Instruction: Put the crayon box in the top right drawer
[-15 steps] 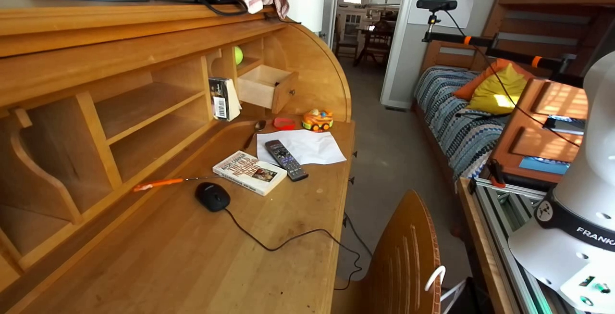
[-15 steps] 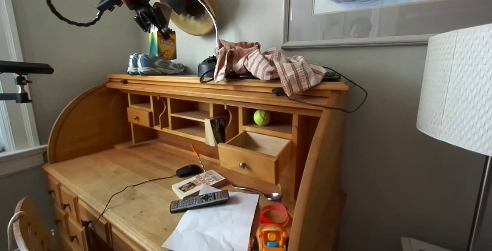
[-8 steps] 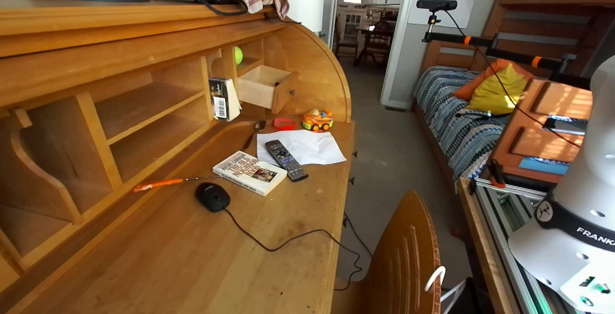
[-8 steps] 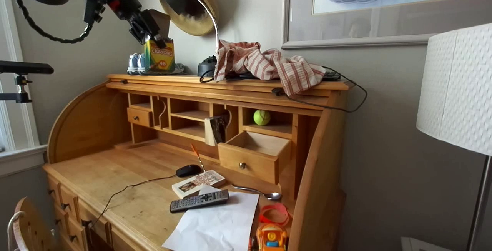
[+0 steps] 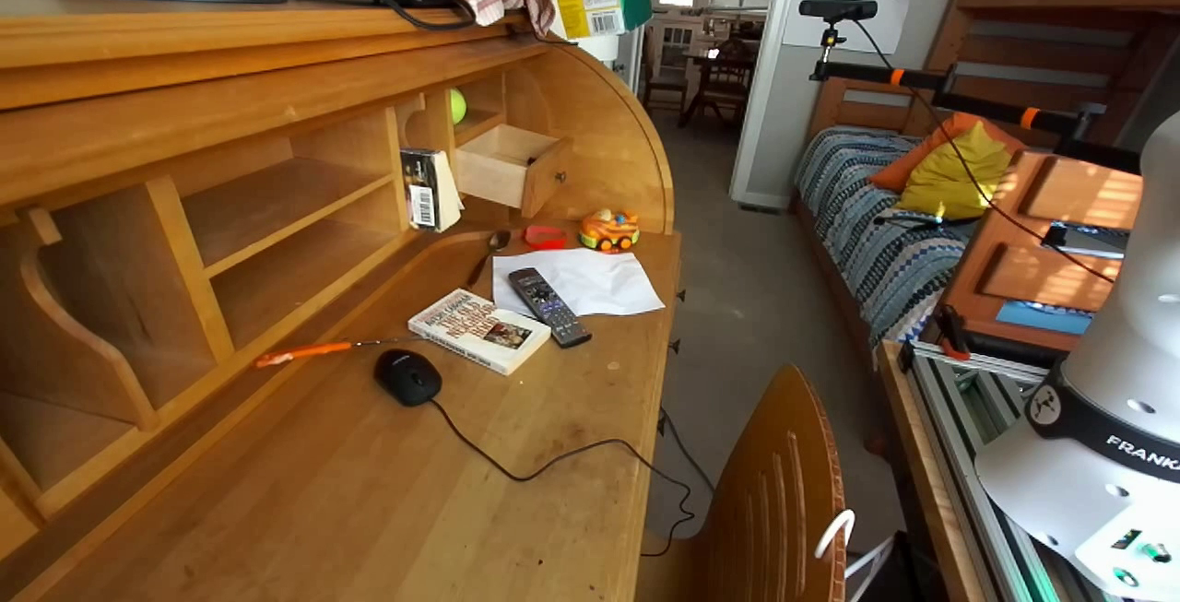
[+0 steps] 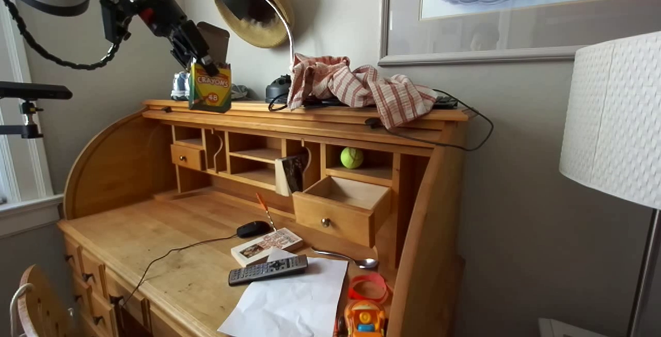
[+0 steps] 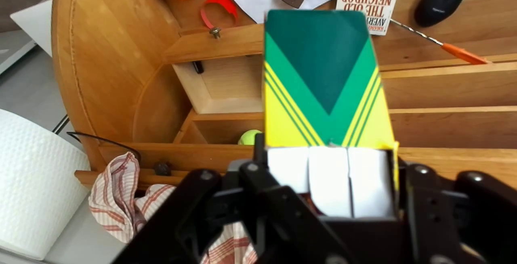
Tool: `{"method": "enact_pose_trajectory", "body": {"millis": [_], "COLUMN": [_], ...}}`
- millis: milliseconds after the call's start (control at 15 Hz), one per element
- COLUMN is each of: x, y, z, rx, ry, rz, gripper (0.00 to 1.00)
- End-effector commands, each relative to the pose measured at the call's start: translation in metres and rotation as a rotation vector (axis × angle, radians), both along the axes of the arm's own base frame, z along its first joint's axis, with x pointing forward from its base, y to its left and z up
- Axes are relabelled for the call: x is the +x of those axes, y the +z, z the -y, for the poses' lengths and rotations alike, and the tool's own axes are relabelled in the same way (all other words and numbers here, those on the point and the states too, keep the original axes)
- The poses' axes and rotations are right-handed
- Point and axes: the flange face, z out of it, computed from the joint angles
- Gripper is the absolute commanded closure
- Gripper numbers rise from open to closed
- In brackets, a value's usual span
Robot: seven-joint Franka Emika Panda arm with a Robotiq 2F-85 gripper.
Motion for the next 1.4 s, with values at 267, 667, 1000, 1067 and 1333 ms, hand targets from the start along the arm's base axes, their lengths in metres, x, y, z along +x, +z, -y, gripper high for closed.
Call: {"method": "enact_pose_trajectory", "body": {"millis": [267,667,1000,1067,1333], "x": [0.030,0.027,0.017,0.025,0.024], "y": [-0.013,-0.033,-0.047,-0.048,-0.051], "z": [-0.012,0.002,0.024,0.021,0.025], "rx": [-0.173,-0.330,-0.301,-0.308,-0.302], "ry": [0.322,0.542,0.528,0.533,0.526], "rz": [-0.027,-0.100,-0.125,-0.146,-0.150], "gripper": [0.66,0.66,0.66,0.41,0.41]}}
